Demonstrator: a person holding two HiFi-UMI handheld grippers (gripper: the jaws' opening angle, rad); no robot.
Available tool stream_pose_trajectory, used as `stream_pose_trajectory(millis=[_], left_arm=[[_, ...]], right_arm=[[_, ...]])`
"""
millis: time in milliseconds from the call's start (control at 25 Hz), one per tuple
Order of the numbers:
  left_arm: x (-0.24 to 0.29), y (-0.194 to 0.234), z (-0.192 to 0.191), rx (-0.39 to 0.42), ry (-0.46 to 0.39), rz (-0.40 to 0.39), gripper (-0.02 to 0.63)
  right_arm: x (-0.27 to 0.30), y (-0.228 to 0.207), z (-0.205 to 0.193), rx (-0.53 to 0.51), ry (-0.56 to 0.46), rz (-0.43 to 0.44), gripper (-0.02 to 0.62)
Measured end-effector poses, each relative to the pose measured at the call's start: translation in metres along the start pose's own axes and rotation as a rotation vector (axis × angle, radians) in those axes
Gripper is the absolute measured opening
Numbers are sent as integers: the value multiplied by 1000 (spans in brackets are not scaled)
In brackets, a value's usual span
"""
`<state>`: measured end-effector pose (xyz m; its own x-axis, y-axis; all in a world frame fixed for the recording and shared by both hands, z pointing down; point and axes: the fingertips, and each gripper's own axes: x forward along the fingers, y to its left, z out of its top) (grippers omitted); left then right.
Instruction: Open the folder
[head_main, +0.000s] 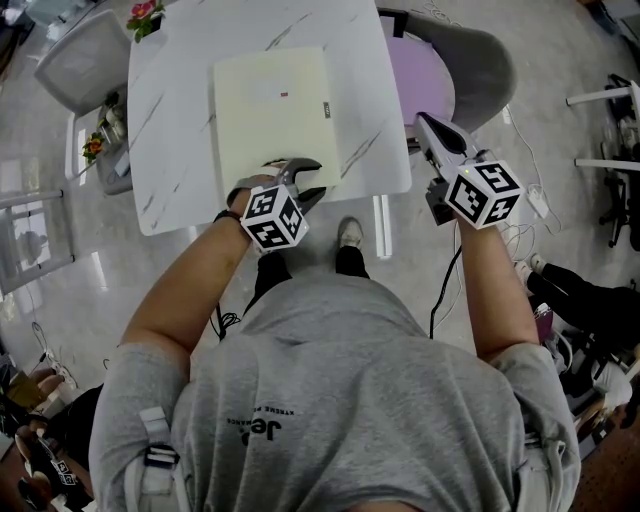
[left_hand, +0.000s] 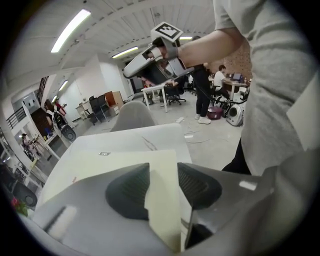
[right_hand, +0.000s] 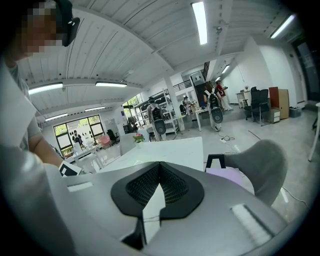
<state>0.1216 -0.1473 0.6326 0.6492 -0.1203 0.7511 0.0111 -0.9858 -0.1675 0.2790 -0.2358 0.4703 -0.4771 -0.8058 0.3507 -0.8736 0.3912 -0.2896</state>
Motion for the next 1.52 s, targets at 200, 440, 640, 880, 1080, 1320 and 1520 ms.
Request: stream_pose_trajectory(millis=[200, 440, 640, 880, 1080, 1320, 1520], left_arm=[[-3, -2, 3, -34, -21, -36, 198], [-17, 0, 13, -132, -94, -110, 140], [-23, 3, 19, -113, -124, -54, 112], [-43, 13, 31, -128, -207, 80, 82], [-68, 28, 37, -212, -293, 147, 66], [-97, 47, 47, -323, -425, 184, 62], [-124, 59, 62, -420, -555, 213, 63]], right_arm=[[-1, 3, -1, -3, 2, 2, -3], [-3, 7, 1, -7, 1, 5, -3], [0, 11, 4, -9, -2, 9, -3], [4, 15, 10, -10, -8, 11, -3], [10, 22, 14, -14, -8, 22, -3], [19, 33, 17, -21, -5, 39, -3], [29, 42, 24, -34, -5, 58, -3]])
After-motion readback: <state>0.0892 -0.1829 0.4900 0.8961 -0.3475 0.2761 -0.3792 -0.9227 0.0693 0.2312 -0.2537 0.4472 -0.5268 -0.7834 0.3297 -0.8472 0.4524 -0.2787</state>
